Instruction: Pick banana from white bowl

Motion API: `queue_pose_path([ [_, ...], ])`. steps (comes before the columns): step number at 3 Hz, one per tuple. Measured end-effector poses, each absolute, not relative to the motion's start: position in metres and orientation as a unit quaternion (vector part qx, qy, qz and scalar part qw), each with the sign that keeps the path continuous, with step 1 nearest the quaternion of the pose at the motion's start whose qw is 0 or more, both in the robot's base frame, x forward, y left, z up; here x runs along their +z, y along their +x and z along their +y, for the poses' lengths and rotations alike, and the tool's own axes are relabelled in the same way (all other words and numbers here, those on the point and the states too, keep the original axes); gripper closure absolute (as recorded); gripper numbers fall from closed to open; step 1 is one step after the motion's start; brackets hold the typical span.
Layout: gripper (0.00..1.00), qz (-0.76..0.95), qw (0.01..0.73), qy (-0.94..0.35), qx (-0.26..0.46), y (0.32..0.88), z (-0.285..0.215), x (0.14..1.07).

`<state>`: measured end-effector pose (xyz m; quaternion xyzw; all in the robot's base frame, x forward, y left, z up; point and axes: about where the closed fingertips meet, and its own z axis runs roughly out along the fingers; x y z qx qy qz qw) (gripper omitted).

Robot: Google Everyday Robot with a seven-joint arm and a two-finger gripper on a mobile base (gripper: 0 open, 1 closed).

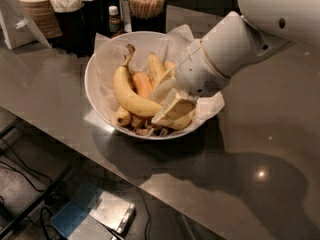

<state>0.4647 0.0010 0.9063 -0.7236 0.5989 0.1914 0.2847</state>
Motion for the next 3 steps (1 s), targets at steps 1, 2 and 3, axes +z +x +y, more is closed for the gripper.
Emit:
queue_pose_path([
  [1,1.0,0.599,0.288,-0.726,0.176,0.463,-0.002,0.913],
  [2,1.0,0.598,0.292,-0.729,0.157,0.461,-0.005,0.923],
  [3,1.0,0.597,0.295,-0.733,0.139,0.459,-0.007,0.934],
])
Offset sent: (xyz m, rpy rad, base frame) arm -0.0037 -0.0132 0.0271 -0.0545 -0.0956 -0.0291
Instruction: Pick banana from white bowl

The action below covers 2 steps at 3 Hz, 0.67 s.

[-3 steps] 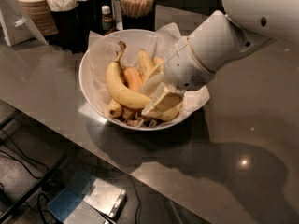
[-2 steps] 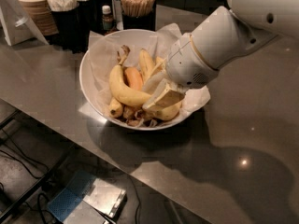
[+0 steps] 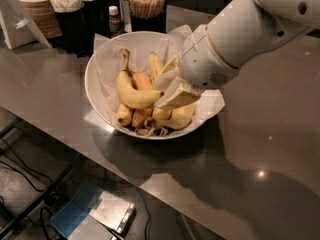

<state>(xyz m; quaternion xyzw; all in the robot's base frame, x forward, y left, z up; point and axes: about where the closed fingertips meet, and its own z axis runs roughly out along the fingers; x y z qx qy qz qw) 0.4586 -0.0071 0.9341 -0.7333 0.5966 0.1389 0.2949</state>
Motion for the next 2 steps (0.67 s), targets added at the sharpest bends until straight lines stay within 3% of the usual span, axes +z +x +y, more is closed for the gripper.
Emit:
queue_pose_path([
  [2,1.0,0.594,0.309,-0.734,0.116,0.446,-0.011,0.969],
])
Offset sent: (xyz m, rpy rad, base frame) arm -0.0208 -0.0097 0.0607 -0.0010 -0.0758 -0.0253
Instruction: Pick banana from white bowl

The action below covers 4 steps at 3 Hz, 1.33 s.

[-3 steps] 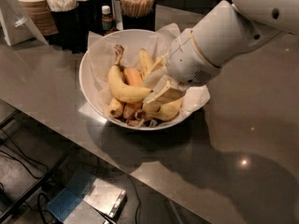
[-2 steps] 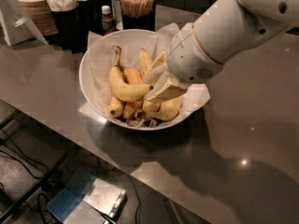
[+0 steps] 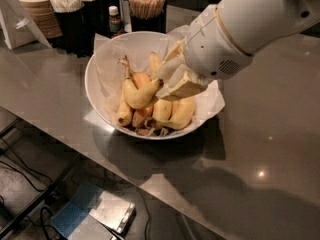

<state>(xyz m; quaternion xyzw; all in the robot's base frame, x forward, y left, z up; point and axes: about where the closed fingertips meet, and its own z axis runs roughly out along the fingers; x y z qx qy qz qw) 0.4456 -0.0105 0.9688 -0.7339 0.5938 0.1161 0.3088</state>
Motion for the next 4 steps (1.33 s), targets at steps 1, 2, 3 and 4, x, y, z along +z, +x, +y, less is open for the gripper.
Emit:
queue_pose_path([
  [1,1.0,0.594,0.308,-0.735,0.112,0.441,-0.014,0.987],
  [2,1.0,0.602,0.285,-0.733,0.138,0.445,-0.014,0.971],
  [3,1.0,0.609,0.249,-0.728,0.195,0.449,-0.013,0.927],
  [4,0.81,0.609,0.246,-0.727,0.2,0.451,-0.012,0.922],
])
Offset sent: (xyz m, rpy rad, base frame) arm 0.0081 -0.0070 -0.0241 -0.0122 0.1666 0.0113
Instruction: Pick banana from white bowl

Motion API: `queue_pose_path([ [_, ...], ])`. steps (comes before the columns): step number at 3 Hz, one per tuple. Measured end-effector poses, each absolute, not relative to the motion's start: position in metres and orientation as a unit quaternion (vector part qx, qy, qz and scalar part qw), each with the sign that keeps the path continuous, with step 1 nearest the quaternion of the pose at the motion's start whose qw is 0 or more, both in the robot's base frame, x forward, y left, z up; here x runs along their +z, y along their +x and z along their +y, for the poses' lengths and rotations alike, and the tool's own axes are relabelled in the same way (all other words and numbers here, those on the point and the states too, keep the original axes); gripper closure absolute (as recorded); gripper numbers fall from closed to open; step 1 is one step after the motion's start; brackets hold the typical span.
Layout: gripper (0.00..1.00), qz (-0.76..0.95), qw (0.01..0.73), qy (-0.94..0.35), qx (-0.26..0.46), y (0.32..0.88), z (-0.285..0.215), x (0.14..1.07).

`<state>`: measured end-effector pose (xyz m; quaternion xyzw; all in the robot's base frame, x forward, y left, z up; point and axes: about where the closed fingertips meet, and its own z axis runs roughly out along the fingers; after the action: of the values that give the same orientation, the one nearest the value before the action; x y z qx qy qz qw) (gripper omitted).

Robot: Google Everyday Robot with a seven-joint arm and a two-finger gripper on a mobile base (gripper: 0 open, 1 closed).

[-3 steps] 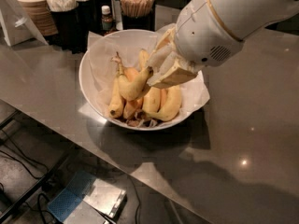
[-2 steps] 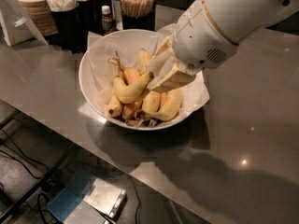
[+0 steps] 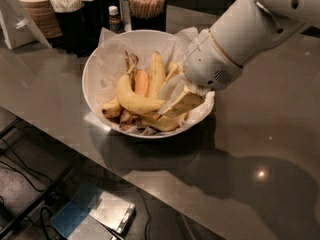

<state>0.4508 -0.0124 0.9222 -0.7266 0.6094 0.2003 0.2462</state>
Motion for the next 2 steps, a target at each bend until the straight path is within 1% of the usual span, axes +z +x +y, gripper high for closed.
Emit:
queue_pose_path([
  [2,0.35,0.609,0.246,-0.727,0.2,0.4508,-0.0124,0.9223],
])
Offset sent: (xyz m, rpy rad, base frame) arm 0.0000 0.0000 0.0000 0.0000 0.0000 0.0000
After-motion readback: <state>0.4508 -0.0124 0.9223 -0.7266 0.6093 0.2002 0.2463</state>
